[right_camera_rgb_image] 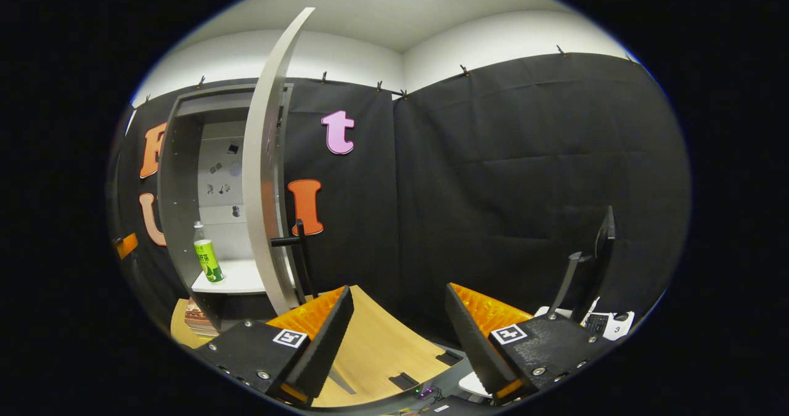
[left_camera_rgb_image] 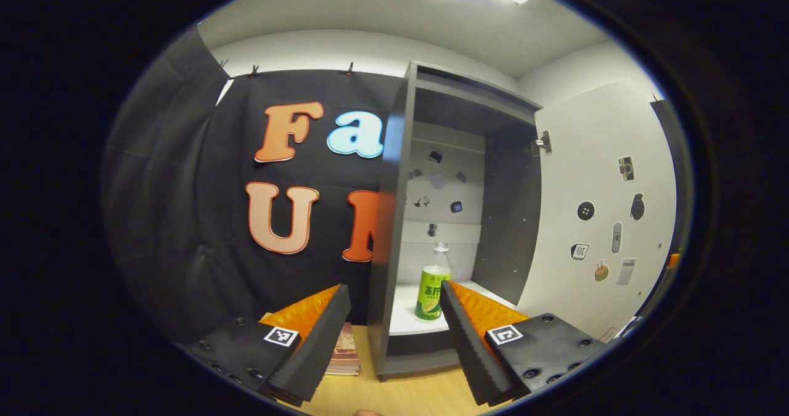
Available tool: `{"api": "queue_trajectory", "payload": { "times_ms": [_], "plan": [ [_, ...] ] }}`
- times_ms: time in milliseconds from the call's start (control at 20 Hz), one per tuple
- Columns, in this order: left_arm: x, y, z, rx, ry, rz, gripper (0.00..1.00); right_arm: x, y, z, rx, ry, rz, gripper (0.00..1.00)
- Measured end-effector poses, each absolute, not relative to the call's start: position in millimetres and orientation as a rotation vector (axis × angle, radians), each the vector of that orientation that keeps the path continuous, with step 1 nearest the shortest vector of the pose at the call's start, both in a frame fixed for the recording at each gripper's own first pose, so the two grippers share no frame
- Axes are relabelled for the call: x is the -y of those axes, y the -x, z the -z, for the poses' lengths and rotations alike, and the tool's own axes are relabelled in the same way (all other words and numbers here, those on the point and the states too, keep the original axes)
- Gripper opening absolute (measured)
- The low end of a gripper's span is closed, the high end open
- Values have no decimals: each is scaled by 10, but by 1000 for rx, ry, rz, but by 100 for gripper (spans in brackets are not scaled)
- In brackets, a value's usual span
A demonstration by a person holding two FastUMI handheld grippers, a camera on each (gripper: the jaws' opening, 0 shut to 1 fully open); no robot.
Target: Open the cabinet door with the right hand, grasp the bottle in the cabinet with the left hand and place it on the coaster, then close the cabinet door with the right hand.
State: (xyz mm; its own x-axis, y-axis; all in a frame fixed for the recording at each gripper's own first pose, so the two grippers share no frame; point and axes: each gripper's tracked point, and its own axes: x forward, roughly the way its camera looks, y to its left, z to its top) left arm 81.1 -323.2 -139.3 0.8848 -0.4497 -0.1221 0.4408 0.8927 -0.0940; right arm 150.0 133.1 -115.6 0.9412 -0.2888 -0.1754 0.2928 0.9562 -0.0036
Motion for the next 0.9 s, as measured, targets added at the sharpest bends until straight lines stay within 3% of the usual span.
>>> {"api": "queue_trajectory", "payload": {
  "times_ms": [100,350,800,850,900],
  "plan": [
    [3578,-929,1459,-145,66,500,94,-1279,-1521,1151,-174,-14,305,93],
    [4244,-1206,1702,-137,22,545,95,-1187,-1568,1145,-166,-19,327,93],
    [4769,-1929,2196,-166,-53,487,98,-1061,-1567,1192,-186,-37,364,93],
    [4783,-1987,2248,-171,-56,476,93,-1050,-1569,1192,-188,-36,365,93],
    [4795,-2040,2300,-178,-58,464,98,-1044,-1570,1197,-190,-36,366,93]
  ]
}}
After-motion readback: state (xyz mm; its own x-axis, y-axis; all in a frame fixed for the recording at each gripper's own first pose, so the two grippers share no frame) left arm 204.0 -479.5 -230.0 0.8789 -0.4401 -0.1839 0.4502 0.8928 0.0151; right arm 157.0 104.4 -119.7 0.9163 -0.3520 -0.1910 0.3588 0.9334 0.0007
